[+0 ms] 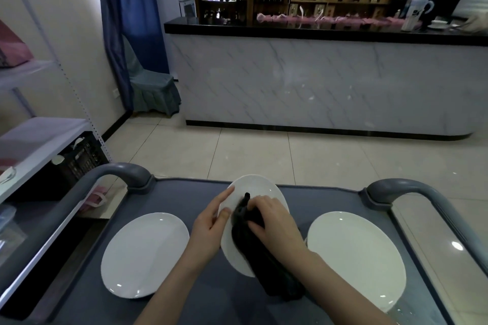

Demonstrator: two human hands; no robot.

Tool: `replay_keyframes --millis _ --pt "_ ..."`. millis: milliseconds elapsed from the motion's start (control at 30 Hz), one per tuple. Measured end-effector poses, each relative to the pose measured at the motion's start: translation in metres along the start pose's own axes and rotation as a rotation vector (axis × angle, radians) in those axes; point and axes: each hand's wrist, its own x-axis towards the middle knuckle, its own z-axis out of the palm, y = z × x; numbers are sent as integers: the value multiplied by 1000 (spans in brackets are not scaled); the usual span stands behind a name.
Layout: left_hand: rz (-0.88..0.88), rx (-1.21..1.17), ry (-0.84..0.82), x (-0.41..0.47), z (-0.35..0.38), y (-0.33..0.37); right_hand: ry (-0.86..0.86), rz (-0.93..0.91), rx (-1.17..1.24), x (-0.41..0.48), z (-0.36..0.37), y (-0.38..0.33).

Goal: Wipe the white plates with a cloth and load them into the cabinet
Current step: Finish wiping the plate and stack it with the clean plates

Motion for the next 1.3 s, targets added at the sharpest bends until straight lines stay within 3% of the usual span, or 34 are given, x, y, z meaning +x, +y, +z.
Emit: replay_keyframes --millis 100,300,467,700,800,900,1000,1100,1200,1300 --pt "23 38 -22 0 -4 -1 16 46 120 3 -10 3" --pt "70 170 -115 7 -19 0 289 -200 -64 9 -32 2" --pt "135 284 -130 6 -19 12 478 -114 -71 13 -25 -1" --pt "229 429 -79 4 -9 20 406 -95 -25 12 -16 -6" --pt "254 473 -85 5 -11 22 403 23 50 18 -26 -1" --pt "303 532 -78 6 -15 24 281 77 148 21 -33 3" --pt "373 610 -19 3 -17 25 87 27 207 20 -35 6" --pt "527 691 -10 -2 -14 23 -43 -60 110 18 -32 10" --pt "604 759 -23 -6 -12 23 -51 -101 124 25 -33 14" --pt "651 788 35 -10 -17 16 -43 -25 319 27 -39 24"
